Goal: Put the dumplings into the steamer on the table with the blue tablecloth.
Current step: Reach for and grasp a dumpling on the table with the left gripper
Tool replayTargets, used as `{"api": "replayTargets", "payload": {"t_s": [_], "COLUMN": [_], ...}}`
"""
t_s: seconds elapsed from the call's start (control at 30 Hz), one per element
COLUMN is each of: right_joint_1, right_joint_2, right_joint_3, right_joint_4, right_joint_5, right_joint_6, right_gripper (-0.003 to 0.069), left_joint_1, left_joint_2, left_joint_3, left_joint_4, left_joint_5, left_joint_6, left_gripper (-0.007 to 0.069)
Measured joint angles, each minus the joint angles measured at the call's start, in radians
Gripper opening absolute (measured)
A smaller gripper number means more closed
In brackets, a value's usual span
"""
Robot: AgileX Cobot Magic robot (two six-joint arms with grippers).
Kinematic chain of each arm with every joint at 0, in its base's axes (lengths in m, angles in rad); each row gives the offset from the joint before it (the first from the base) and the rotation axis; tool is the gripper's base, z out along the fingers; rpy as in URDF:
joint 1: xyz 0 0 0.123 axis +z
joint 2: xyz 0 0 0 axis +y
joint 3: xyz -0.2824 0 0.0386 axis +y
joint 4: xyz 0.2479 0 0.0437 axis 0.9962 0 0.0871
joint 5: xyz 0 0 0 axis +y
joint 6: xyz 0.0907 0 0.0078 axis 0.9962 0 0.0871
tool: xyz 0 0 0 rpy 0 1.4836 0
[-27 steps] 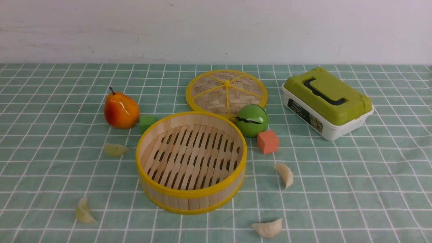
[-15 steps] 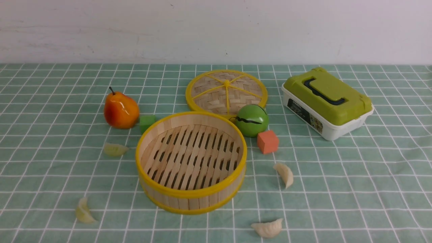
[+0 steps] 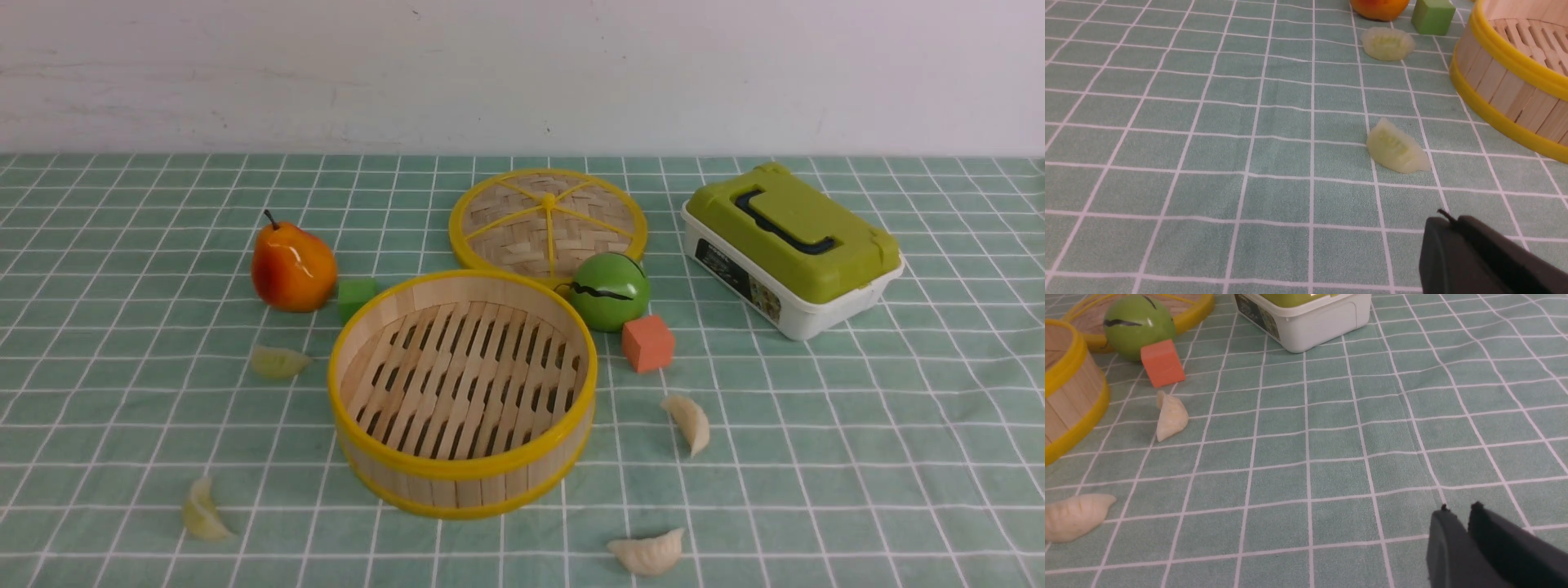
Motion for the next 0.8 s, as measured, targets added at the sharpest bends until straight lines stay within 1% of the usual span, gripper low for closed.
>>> {"api": "replayTargets", "payload": {"t_s": [0.17,0.27,0.37,0.47,0.67,0.7,0.77,0.8], "right_joint_1": [0.0,0.0,0.0,0.0,0.0,0.0,0.0,0.0], "right_joint_2": [0.0,0.0,0.0,0.0,0.0,0.0,0.0,0.0], "right_joint_3": [0.0,0.002,0.012,0.012,0.012,0.012,0.012,0.012], "right_joint_4": [-0.002,-0.003,-0.004,-0.007,-0.019,-0.019,-0.019,-0.02], "right_joint_5": [-0.003,-0.023,-0.101,-0.227,-0.536,-0.577,-0.649,-0.729], "right_joint_6": [0.0,0.0,0.0,0.0,0.0,0.004,0.025,0.07], "right_gripper": [0.0083,0.0087,0.0092,0.0095,0.0098,0.0099,0.0102,0.0106], "left_joint_1": [0.0,0.0,0.0,0.0,0.0,0.0,0.0,0.0], "left_joint_2": [0.0,0.0,0.0,0.0,0.0,0.0,0.0,0.0], "left_joint_3": [0.0,0.0,0.0,0.0,0.0,0.0,0.0,0.0], "left_joint_4": [-0.009,-0.014,-0.015,-0.015,-0.017,-0.017,-0.017,-0.017], "left_joint_5": [-0.006,-0.037,-0.153,-0.29,-0.652,-0.685,-0.757,-0.844], "left_joint_6": [0.0,0.0,0.0,0.0,0.0,0.0,-0.002,-0.021], "left_gripper": [0.0021,0.0024,0.0028,0.0031,0.0039,0.0039,0.0039,0.0039]}}
